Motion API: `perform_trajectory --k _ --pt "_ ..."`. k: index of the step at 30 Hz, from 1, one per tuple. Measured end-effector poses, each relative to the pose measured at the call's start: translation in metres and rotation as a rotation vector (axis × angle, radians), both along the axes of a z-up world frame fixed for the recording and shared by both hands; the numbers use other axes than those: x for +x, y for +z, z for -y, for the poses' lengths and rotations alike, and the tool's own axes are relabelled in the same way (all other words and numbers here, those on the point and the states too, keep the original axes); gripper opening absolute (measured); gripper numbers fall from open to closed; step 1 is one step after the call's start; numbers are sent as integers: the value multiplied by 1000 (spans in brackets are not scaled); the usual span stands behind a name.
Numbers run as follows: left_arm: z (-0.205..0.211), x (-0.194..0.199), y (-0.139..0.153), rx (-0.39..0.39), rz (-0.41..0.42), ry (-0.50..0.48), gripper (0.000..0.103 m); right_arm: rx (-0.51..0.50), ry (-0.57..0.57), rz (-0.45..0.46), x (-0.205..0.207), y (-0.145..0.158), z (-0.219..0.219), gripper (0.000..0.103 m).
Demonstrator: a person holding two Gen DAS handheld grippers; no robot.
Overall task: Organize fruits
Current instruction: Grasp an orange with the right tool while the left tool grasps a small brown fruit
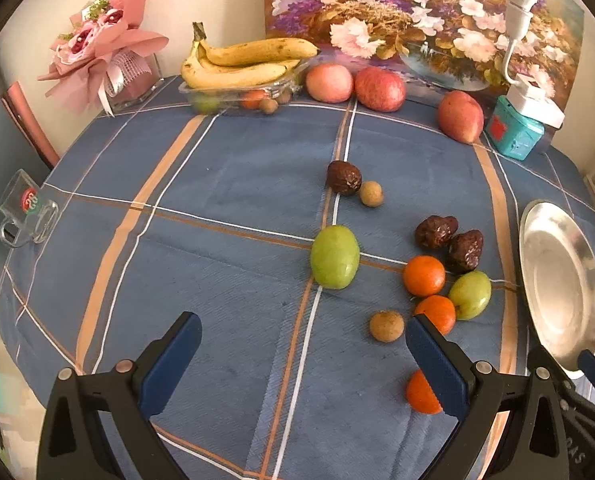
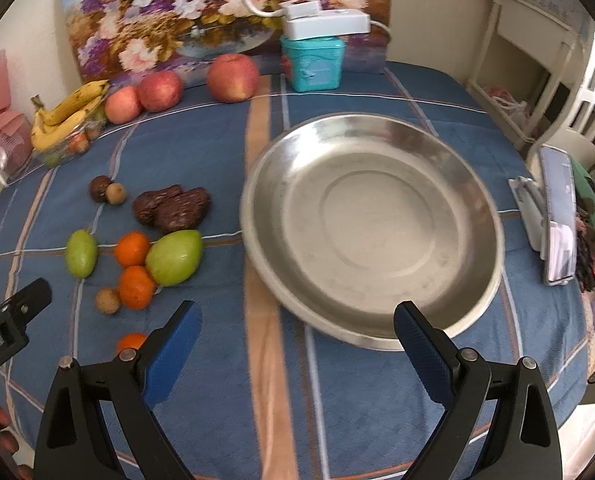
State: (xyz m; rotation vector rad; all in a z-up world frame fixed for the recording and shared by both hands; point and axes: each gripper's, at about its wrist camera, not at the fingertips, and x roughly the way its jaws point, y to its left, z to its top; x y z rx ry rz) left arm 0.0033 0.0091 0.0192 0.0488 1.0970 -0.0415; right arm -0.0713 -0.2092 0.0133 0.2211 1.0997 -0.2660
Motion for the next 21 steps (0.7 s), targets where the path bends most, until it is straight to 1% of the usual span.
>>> perform_trajectory --k 6,11,13,14,15,16,17,19,21 --pt "-7 7 -14 -68 -71 7 103 136 83 -2 8 -7 -25 97" --pt "-6 14 -27 -107 -119 2 101 171 143 -35 14 -15 -45 96" --pt "-5 18 -33 -129 -144 -4 97 178 163 -44 16 -18 -54 96" --pt "-4 19 -36 -142 -157 -6 93 183 172 -54 18 -20 -56 95" --pt "-3 21 -39 -160 -170 -10 93 187 180 -63 19 -22 -59 93" --pt "-1 23 -41 -176 -182 -13 92 189 188 -72 21 -25 -62 86" --pt "0 24 -43 -182 -188 -15 92 191 196 -82 23 -28 -65 82" --pt "6 26 -46 -183 -193 -33 92 201 207 -102 24 -32 -68 81" --pt "10 28 -48 -189 -201 -48 88 207 222 -118 27 -37 -73 80"
